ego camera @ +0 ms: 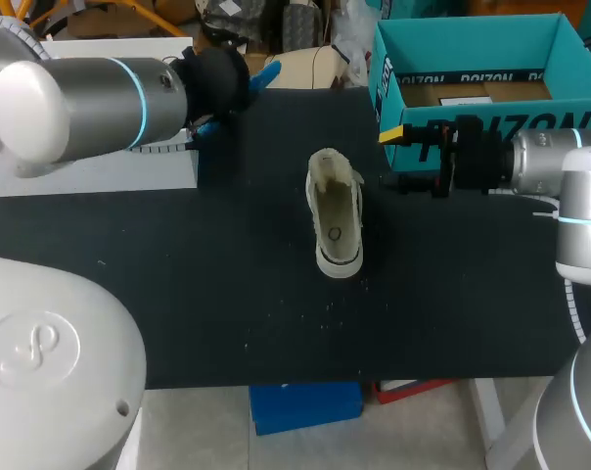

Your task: Take the shoe out of the shoebox, open the shoe tongue, remove and reinsert the insole, then place the shoe into the shoebox

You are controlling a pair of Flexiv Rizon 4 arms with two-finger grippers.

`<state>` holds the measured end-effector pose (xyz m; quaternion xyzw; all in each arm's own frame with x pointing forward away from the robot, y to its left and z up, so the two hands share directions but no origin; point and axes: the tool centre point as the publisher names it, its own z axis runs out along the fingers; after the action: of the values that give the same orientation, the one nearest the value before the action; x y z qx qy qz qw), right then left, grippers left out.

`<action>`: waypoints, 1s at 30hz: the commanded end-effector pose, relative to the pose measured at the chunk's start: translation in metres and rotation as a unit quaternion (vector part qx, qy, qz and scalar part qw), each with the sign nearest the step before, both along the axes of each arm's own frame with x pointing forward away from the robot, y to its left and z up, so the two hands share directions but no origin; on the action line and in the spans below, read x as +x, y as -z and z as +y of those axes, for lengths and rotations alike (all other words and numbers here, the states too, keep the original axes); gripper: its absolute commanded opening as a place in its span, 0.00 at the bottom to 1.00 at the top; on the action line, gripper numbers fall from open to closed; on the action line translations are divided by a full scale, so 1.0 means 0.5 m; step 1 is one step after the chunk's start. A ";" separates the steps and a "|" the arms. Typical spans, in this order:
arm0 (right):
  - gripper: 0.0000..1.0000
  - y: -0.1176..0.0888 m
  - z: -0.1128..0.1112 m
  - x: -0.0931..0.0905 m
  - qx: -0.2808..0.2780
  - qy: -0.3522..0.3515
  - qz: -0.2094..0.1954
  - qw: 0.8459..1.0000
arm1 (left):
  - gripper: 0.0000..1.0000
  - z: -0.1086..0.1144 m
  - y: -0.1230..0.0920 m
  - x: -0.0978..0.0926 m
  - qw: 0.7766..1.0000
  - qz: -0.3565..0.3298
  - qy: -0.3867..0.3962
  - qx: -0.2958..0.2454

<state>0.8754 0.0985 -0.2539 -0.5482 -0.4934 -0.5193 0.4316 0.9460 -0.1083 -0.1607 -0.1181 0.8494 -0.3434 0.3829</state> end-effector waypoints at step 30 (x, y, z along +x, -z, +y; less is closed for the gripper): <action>1.00 0.001 0.002 0.000 0.000 0.001 0.000 1.000 | 0.00 0.073 0.026 0.147 0.968 0.165 -0.185 0.029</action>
<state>0.8753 0.0985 -0.2538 -0.5482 -0.4935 -0.5193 0.4316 1.0292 -0.0790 -0.1863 -0.2605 0.8875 -0.2549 0.2819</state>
